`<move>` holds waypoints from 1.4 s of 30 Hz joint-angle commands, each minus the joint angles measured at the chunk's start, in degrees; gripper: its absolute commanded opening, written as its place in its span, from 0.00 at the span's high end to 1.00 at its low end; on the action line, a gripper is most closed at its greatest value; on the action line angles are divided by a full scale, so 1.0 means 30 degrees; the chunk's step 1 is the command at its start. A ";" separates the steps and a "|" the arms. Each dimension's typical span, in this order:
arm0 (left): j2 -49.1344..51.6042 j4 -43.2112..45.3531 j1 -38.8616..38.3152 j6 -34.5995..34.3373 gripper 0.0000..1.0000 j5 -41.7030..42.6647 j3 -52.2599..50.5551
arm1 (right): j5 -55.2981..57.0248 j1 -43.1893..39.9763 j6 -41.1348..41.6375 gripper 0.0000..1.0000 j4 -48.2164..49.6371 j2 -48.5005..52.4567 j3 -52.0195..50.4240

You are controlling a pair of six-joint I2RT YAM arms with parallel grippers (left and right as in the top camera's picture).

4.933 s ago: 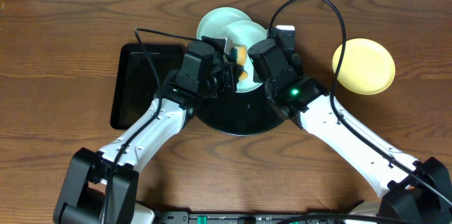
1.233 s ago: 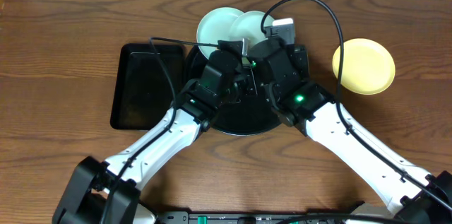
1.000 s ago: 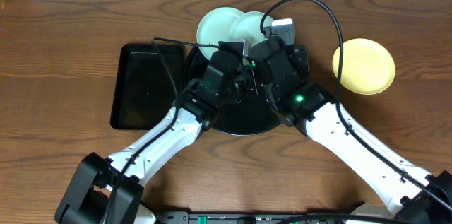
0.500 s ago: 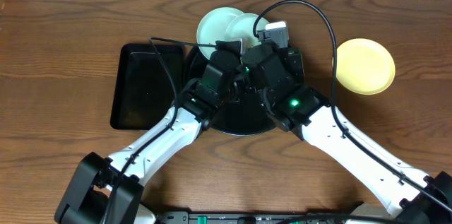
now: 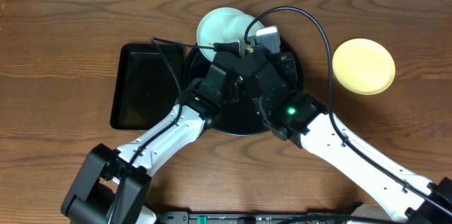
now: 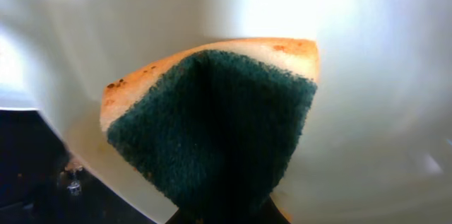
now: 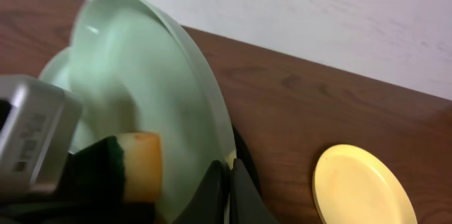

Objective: Clean dirty plates on tray and stack at the side

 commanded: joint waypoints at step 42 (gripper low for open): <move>-0.1413 -0.5384 0.0998 0.3636 0.92 -0.0940 0.0117 | -2.0713 -1.0426 -0.4656 0.51 0.0947 0.8211 0.0000</move>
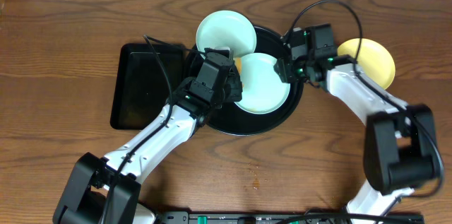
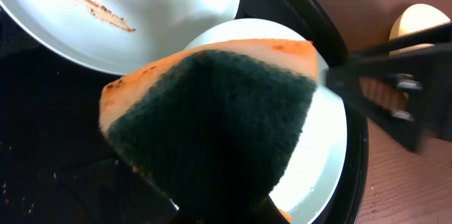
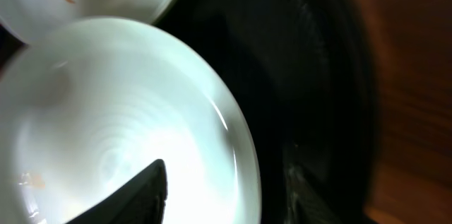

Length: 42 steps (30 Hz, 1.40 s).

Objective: Clean dirty plates on tray and stack at the side

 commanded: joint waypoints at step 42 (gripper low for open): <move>-0.1027 0.3381 -0.0051 -0.1887 0.92 0.4852 0.0117 | 2.4516 0.9595 0.3497 0.99 -0.1450 -0.6266 0.0823</move>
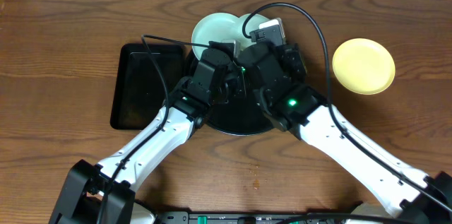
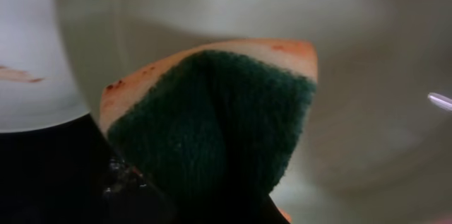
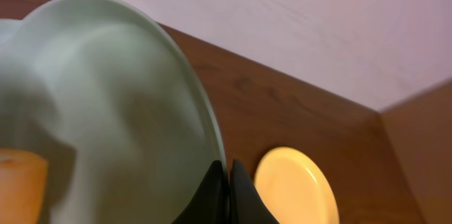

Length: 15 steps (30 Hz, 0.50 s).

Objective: Clean dirty plates on tray and stack at the side

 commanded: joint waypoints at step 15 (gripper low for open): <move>-0.0270 0.1785 -0.1872 -0.3060 0.92 0.0765 0.0117 | 0.0029 0.0313 0.3774 0.99 -0.0299 0.0306 -0.0036</move>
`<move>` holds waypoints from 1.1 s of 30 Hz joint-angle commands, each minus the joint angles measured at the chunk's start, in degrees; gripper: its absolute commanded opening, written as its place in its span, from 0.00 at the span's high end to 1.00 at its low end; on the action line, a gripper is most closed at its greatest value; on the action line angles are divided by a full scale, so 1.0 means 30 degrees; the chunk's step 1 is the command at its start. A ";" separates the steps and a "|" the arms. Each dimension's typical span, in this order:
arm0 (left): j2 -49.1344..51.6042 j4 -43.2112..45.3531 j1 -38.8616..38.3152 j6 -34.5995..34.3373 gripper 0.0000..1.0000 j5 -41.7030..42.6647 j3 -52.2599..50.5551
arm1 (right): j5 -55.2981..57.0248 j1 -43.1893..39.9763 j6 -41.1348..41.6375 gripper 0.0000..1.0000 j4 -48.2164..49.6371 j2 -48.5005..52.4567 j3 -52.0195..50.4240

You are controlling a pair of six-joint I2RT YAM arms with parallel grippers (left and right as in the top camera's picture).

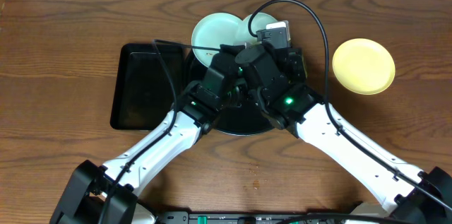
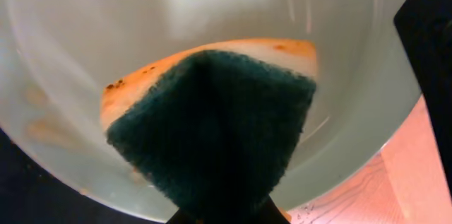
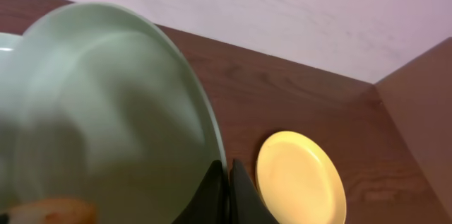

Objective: Clean dirty plates on tray and stack at the side

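Note:
My right gripper [image 3: 227, 190] is shut on the rim of a pale green plate [image 3: 106, 111], holding it on edge over the round black tray [image 1: 244, 119]. My left gripper [image 2: 219, 217] is shut on a sponge [image 2: 212, 125], orange with a dark green scouring side, which is pressed against the plate's face [image 2: 141, 19]. Brownish smears [image 2: 42, 128] show on the plate left of the sponge. A second pale green plate [image 1: 214, 32] lies at the tray's far left rim. Overhead, both grippers are bunched over the tray, left gripper [image 1: 229, 83] beside right gripper [image 1: 267, 68].
A yellow plate [image 1: 363, 66] lies alone on the wooden table to the right of the tray, and shows as the yellow plate [image 3: 300, 181] behind the held one. A rectangular black tray [image 1: 143, 86] sits left of the round one. Cables arc above the arms.
The sponge sits lower on the held plate: in the right wrist view it has gone from the left edge to the bottom left corner. The plate's lower rim now shows in the left wrist view.
First my right gripper held a green plate tilted over the tray with the sponge on its face. Then that plate lay flat in the tray, right gripper at its right rim, sponge lifted off. Afterwards the plate stood on edge in my right gripper again, sponge against it, as now.

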 commanded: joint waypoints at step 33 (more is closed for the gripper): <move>0.0262 -0.0750 -0.0423 0.1071 0.92 -0.4153 0.0117 | -0.8102 0.0299 0.3555 0.99 -0.1297 -0.4590 0.0022</move>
